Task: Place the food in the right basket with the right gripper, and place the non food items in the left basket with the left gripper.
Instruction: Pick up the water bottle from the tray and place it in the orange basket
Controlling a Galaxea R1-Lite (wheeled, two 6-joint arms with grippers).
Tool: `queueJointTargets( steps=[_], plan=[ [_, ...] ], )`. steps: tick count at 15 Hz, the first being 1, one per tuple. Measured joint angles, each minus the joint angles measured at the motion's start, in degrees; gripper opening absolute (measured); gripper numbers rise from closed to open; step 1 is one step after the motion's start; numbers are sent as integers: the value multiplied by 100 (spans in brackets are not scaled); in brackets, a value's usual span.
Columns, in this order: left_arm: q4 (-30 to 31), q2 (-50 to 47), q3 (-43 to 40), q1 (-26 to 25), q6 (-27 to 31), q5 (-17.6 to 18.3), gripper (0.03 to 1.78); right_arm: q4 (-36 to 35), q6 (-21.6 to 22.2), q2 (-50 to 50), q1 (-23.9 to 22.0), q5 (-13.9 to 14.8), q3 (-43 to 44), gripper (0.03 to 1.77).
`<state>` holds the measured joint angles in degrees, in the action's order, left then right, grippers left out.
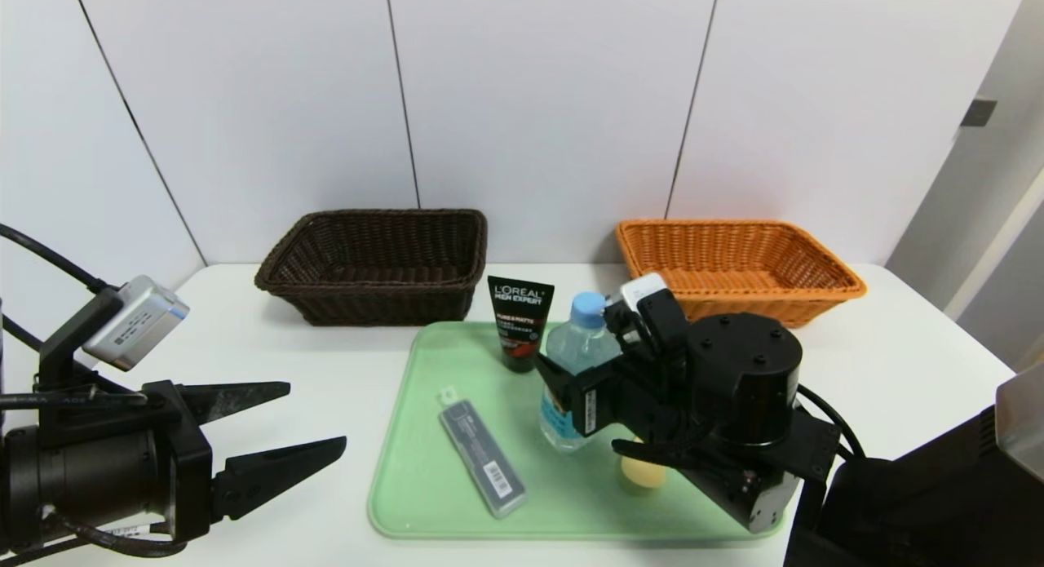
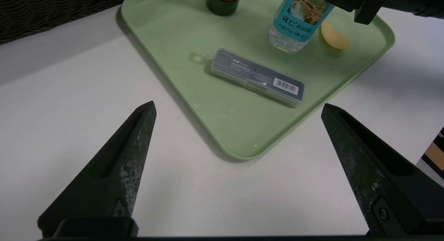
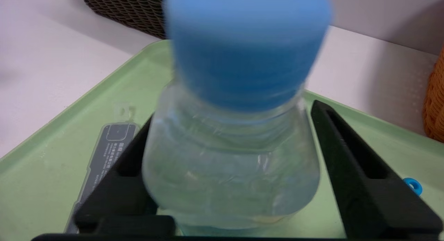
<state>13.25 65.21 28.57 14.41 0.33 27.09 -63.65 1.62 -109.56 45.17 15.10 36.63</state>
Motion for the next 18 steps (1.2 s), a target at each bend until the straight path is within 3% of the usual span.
queueJointTargets(
  steps=[2,6,14,18],
  plan=[
    [0,4,0,0,0,0,169,4,-6,-6,6,77,0,102],
    [-9,12,0,0,2,4,169,20,-5,35,30,82,-17,83],
    [2,12,0,0,0,6,169,37,-20,496,-13,94,-17,83],
    [6,6,0,0,0,6,169,243,-116,887,-258,96,226,83]
  ],
)
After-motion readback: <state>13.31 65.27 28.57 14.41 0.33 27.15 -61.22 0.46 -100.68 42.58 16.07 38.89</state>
